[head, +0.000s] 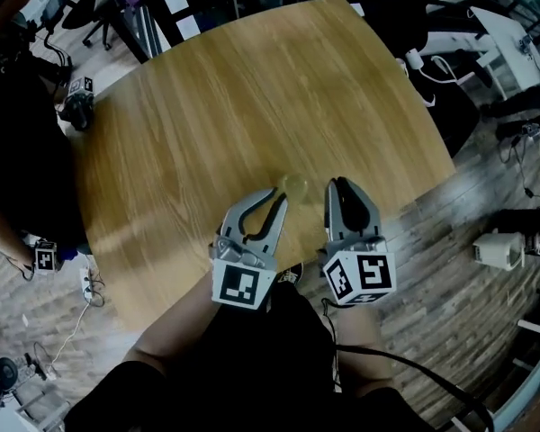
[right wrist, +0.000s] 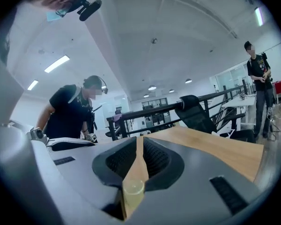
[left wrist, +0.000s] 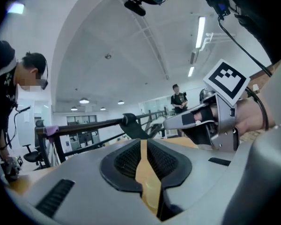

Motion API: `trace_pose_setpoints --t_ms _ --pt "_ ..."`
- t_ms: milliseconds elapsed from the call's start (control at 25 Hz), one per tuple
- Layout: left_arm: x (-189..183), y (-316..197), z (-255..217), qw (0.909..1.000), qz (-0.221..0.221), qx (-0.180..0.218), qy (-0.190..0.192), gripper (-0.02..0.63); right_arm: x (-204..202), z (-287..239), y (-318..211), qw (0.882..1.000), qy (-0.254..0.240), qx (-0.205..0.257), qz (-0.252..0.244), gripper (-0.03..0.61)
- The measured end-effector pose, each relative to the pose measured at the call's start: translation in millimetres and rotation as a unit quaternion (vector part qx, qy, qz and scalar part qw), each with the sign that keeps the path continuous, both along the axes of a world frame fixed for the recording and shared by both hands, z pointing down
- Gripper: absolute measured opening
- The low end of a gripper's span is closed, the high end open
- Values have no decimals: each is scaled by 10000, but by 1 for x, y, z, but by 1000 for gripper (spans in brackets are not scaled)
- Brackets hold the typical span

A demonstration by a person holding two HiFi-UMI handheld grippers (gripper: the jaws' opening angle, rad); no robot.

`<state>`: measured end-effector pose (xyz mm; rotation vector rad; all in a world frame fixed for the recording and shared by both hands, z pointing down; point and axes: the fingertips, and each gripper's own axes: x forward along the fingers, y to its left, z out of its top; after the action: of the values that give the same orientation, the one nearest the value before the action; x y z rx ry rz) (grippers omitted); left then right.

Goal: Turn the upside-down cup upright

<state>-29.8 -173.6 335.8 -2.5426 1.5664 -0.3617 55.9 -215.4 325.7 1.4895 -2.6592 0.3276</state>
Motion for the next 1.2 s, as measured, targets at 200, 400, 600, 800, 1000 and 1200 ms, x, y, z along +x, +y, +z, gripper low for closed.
trace_pose_setpoints --t_ms 200,400,600,800,1000,1200 --pt "14 31 -66 9994 -107 258 180 9 -9 -68 47 9983 -184 534 -130 17" --pt "43 47 -113 9982 -148 476 342 9 -6 -106 72 9952 -244 893 -324 14" --pt "47 53 -147 9965 -330 623 455 9 -6 -128 91 9940 -177 1012 -365 14" --pt "47 60 -146 9957 -471 549 586 8 4 -139 97 9904 -143 1335 -340 13" --pt "51 60 -149 9951 -447 557 683 8 17 -148 95 9885 -79 1498 -194 13" --pt "54 49 -155 9962 -293 460 685 8 20 -154 84 9898 -49 1420 -76 13"
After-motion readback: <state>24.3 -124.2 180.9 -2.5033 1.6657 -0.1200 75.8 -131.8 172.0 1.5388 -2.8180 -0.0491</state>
